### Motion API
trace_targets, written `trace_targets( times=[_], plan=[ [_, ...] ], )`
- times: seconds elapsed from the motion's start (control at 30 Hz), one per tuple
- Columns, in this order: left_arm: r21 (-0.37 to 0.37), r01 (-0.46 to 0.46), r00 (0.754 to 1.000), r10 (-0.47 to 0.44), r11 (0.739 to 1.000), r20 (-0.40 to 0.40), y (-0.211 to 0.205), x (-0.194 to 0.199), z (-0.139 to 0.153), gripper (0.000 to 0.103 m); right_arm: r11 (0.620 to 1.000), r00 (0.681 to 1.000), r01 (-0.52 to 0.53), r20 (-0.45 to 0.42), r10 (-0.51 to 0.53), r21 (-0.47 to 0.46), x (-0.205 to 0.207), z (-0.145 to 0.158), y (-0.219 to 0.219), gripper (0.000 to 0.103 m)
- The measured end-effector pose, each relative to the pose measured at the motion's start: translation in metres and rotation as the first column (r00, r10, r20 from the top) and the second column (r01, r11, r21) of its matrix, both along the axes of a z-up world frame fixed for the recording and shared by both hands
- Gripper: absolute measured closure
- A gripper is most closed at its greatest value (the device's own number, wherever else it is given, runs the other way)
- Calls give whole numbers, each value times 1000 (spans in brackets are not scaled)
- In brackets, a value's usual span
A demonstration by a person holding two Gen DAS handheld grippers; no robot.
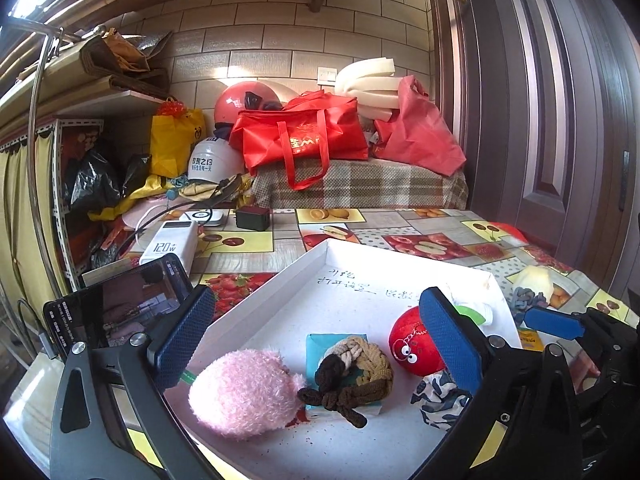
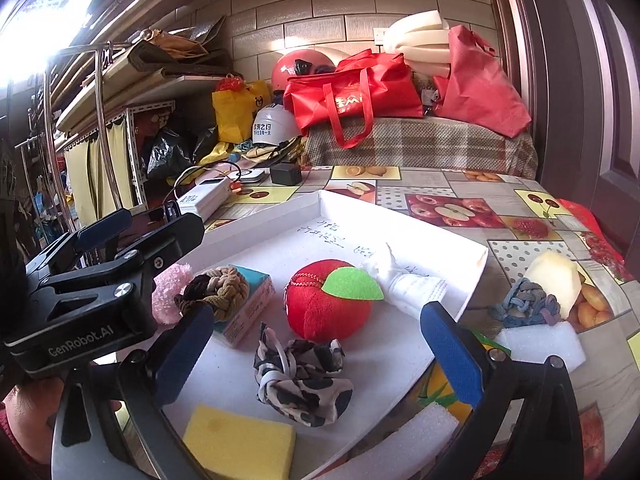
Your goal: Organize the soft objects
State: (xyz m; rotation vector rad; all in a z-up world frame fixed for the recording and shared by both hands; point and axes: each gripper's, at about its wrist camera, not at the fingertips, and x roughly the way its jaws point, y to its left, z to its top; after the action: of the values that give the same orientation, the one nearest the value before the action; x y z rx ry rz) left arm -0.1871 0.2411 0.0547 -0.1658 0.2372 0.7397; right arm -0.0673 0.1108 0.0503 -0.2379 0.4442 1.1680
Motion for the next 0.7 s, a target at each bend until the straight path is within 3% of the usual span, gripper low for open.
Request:
trace_targets(
  times=[0.43,0.7],
  plan=[
    [23,-12,1000,12,1000,11,-7,-2,0,0,1000,1000,13,18,-14,14,-2,1,-8,0],
    [10,72,997,-72,997,7,-39,5,0,0,999,999,25,40,-26,23,1,2,-42,0]
  ],
)
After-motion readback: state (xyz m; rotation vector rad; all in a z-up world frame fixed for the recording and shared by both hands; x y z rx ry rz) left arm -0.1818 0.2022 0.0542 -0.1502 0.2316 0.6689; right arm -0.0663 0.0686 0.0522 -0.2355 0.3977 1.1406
